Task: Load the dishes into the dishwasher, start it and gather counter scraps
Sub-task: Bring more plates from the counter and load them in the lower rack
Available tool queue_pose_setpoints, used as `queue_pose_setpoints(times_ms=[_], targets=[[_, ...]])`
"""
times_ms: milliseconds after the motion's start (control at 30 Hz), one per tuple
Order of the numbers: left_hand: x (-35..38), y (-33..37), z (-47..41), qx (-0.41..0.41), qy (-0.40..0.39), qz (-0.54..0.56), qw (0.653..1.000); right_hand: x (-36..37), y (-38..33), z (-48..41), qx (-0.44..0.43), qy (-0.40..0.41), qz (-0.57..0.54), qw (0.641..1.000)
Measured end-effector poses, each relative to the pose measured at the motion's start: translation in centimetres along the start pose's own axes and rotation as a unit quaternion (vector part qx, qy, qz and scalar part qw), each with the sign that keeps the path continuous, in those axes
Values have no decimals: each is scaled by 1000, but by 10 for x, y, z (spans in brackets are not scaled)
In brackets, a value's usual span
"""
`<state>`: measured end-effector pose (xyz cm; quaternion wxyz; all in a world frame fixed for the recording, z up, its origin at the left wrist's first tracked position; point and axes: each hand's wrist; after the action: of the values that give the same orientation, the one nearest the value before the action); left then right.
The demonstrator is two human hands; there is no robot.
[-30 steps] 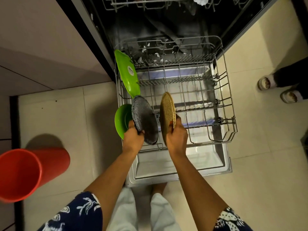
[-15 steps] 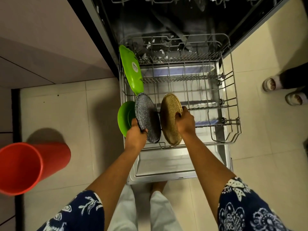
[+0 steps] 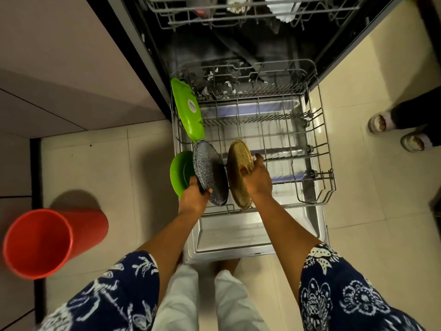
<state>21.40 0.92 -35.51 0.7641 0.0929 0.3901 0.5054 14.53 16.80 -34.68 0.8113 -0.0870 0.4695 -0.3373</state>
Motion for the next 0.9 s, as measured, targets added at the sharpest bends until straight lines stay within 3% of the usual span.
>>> queue_pose_setpoints(times_ms=[133,300,533,700,900], targets=[[-42,30,37,-23,-3,-1,1000,-39,-24,40,-26,12,54,998],[-120,74,107,50,76,105,990,-91,-90,122,-132,24,42,990],[-318,64,182,120,261,274,918,-99,-270,210,-338,-1,39,940],[-497,19,205,101,446,237,857,-32,-446,248,-486,-52,28,872],[-690,-70,180,27,530,67,845,57,-644,281,-594,-48,133,792]])
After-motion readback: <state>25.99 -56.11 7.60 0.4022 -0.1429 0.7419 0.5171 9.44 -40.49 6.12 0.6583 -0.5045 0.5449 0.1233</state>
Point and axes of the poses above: each hand's wrist, its own z-axis away from the middle knuckle, its own x-axis out of the palm, y = z × x, and after that the axes turned 2 degrees about z, right-handed
